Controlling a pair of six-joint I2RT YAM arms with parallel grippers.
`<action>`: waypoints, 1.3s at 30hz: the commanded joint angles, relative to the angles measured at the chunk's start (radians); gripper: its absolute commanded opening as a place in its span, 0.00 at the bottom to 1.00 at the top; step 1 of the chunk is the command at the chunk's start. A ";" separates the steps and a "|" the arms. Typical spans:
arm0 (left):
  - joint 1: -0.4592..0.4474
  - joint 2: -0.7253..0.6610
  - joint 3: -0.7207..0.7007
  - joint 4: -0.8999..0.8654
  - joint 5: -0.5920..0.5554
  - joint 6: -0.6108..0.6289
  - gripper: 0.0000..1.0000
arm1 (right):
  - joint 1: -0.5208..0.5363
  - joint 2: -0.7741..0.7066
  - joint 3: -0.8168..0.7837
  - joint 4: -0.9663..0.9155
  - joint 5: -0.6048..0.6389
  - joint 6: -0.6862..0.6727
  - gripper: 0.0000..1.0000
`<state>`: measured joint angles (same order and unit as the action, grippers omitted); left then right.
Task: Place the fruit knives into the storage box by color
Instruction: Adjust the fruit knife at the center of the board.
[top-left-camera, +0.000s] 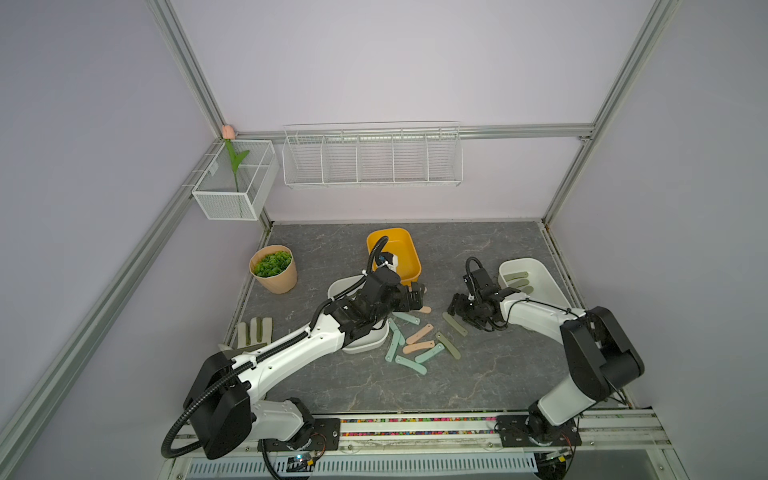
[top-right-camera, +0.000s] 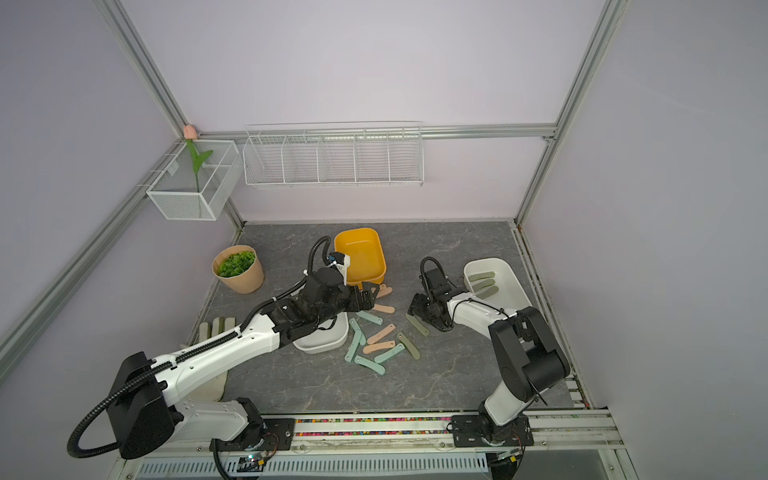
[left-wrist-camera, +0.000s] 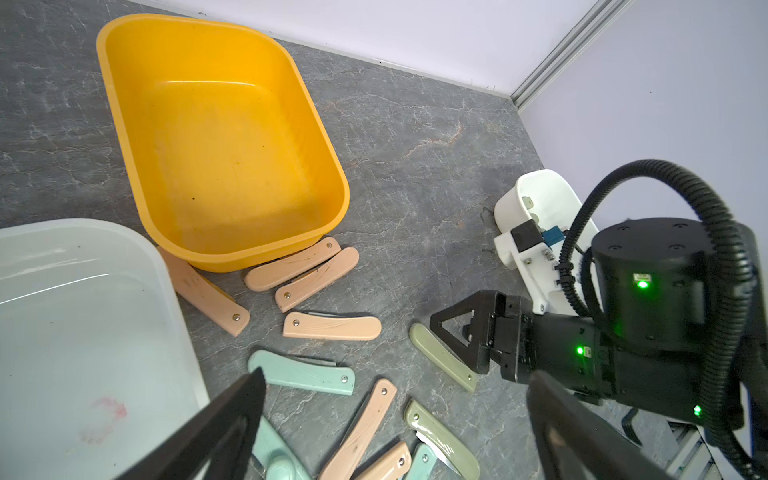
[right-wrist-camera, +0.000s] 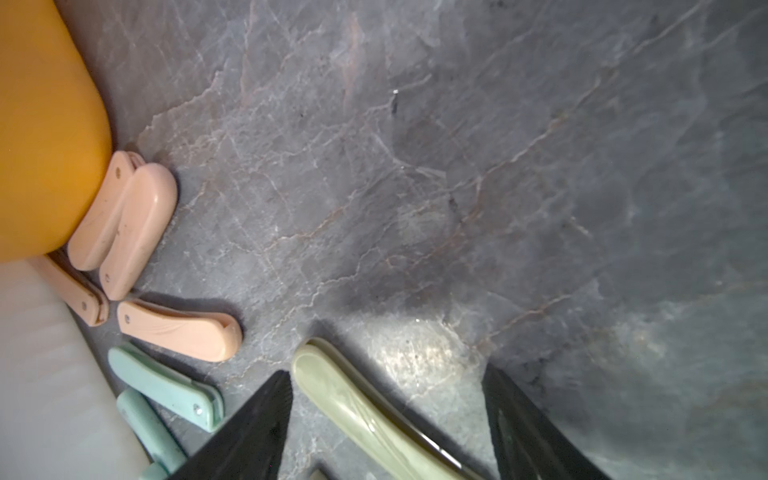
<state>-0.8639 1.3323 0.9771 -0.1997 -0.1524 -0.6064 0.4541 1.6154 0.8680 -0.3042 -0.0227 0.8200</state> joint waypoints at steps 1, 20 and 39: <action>0.002 -0.015 0.016 0.011 0.006 -0.007 0.99 | 0.011 -0.042 -0.022 -0.079 0.020 -0.056 0.76; 0.002 -0.028 0.017 -0.003 0.007 -0.012 0.99 | 0.137 0.078 0.157 -0.260 0.186 -0.460 0.70; 0.003 -0.027 0.023 -0.014 0.006 -0.010 0.99 | 0.158 0.206 0.231 -0.268 0.201 -0.495 0.42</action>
<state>-0.8639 1.3182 0.9775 -0.2077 -0.1490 -0.6094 0.6121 1.7912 1.0870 -0.5591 0.1726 0.3351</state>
